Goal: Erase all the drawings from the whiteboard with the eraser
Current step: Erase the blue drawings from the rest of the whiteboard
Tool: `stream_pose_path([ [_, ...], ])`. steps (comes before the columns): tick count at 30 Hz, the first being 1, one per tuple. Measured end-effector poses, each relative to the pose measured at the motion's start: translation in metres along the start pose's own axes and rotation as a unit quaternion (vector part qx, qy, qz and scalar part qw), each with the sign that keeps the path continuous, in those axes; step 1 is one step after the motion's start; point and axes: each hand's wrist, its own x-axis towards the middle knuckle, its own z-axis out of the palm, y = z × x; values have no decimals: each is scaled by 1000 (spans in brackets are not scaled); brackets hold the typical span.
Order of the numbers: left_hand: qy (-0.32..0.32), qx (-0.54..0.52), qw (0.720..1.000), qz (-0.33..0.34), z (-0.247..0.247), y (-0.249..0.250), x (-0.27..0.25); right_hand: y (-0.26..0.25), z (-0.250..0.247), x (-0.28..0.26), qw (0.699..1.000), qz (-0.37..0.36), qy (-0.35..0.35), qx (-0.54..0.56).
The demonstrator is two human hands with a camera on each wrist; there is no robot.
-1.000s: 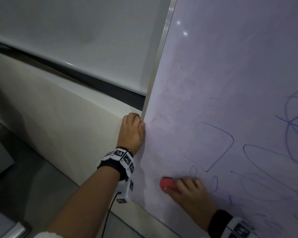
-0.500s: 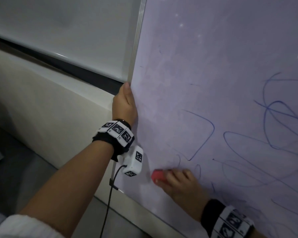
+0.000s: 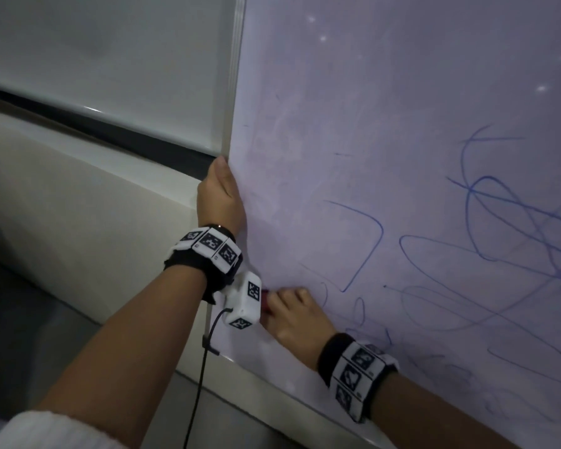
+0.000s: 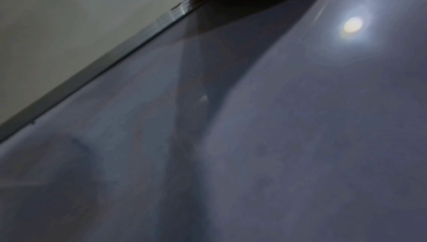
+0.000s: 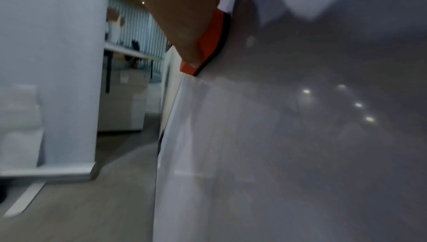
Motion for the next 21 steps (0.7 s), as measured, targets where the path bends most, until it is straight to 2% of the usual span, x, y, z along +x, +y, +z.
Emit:
stream_pose_path([
  [2, -2, 1, 1000, -5, -1, 2, 1, -5, 8, -19, 999, -44, -23, -11],
  [4, -6, 2, 1000, -8, -2, 4, 1, -6, 8, -50, 994, -72, -76, -19],
  [6, -7, 3, 1000, -12, -2, 4, 0, 3, -5, -71, 993, -55, -99, -25],
  [9, -5, 10, 1000, -21, -2, 6, -1, 35, -60, -61, 999, 29, 25, -26],
  [11, -2, 10, 1000, -23, -1, 7, -2, 65, -100, -40, 986, 110, 103, -66],
  [13, -4, 16, 999, -27, -1, 8, -2, 80, -113, -27, 962, 210, 158, -76],
  [14, -4, 21, 999, -28, -1, 9, -2, 76, -105, -28, 960, 217, 161, -75],
  [15, -5, 22, 999, -29, -1, 9, -2, 65, -89, -35, 968, 189, 144, -75],
  [17, -9, 29, 999, -30, -2, 9, -1, 33, -45, -58, 990, 81, 66, -92],
  [18, -10, 33, 999, -34, -2, 9, -2, 22, -32, -69, 994, 57, 27, -88],
  [19, -11, 37, 999, -36, -2, 9, -2, 17, -29, -73, 996, 60, 8, -71],
  [21, -12, 45, 998, -35, -3, 9, -3, 25, -42, -63, 993, 79, 47, -68],
])
